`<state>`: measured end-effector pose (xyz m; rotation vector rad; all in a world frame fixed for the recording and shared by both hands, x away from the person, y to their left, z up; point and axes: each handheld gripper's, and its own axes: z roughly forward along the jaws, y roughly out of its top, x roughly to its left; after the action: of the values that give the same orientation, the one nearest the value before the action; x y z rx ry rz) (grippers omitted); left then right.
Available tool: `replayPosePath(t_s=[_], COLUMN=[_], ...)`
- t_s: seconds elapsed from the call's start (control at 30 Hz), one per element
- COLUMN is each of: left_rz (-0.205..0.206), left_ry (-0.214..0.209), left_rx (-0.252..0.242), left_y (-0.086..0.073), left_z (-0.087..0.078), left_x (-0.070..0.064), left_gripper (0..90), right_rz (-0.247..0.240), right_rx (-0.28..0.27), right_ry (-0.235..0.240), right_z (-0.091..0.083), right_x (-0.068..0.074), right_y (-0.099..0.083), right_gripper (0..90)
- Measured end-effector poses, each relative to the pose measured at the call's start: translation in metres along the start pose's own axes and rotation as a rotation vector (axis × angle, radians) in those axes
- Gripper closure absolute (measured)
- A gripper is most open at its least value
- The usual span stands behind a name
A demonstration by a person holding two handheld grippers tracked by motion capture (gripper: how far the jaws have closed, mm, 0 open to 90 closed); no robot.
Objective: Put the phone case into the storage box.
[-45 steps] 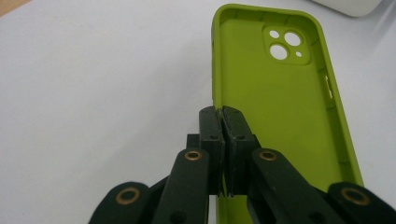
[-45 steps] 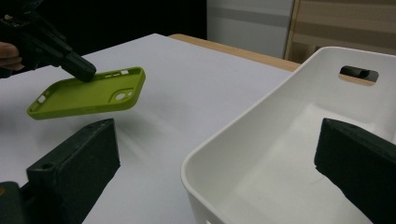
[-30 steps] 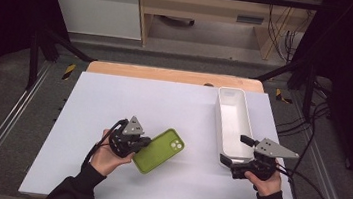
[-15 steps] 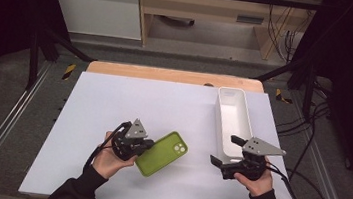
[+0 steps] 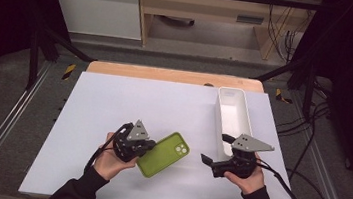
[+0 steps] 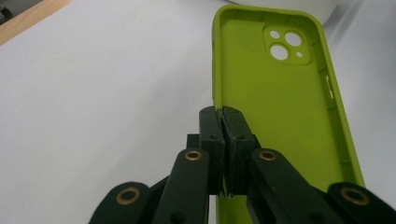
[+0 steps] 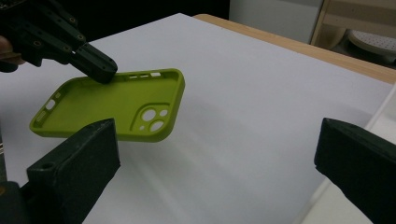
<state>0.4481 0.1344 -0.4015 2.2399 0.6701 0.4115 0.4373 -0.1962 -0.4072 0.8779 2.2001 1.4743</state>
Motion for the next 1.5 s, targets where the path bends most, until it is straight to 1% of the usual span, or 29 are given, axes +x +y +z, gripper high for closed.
replayPosePath(t_s=[0.1, 0.3, 0.57, 0.67, 0.77, 0.97, 1.07, 1.13, 1.23, 1.4, 1.5], left_rz=[0.002, 0.008, 0.022, 0.029, 0.035, 0.047, 0.052, 0.054, 0.058, 0.072, 0.081], left_ry=[0.002, 0.004, 0.006, 0.005, 0.006, 0.011, 0.009, 0.010, 0.009, 0.008, 0.009], left_rx=[-0.002, 0.000, -0.002, -0.005, -0.006, -0.010, -0.013, -0.015, -0.017, -0.018, -0.020], left_y=[0.000, 0.001, 0.002, 0.003, 0.004, 0.005, 0.005, 0.006, 0.006, 0.008, 0.008], left_z=[0.000, 0.000, 0.000, 0.000, 0.000, -0.001, -0.002, -0.002, -0.002, -0.003, -0.004], left_x=[0.000, -0.002, -0.006, -0.009, -0.011, -0.014, -0.015, -0.016, -0.018, -0.020, -0.023], left_gripper=[87.7, 87.7, 87.7, 87.7, 87.7, 87.7, 87.7, 87.7, 87.7, 87.7, 87.7], right_rz=[0.003, -0.007, -0.016, -0.003, 0.002, 0.014, 0.014, 0.023, 0.046, 0.063, 0.075], right_rx=[0.011, 0.035, 0.074, 0.077, 0.092, 0.108, 0.127, 0.126, 0.125, 0.142, 0.152], right_ry=[0.004, 0.009, 0.013, 0.019, 0.017, 0.031, 0.030, 0.041, 0.044, 0.054, 0.066], right_z=[0.006, 0.019, 0.030, 0.033, 0.036, 0.043, 0.048, 0.051, 0.054, 0.057, 0.058], right_x=[0.003, 0.010, 0.017, 0.018, 0.017, 0.017, 0.018, 0.018, 0.015, 0.014, 0.013], right_y=[0.004, 0.013, 0.018, 0.020, 0.021, 0.023, 0.024, 0.025, 0.025, 0.025, 0.025], right_gripper=[0.5, 0.9, 1.4, 2.1, 2.7, 5.7, 6.7, 7.7, 10.3, 15.4, 20.3])
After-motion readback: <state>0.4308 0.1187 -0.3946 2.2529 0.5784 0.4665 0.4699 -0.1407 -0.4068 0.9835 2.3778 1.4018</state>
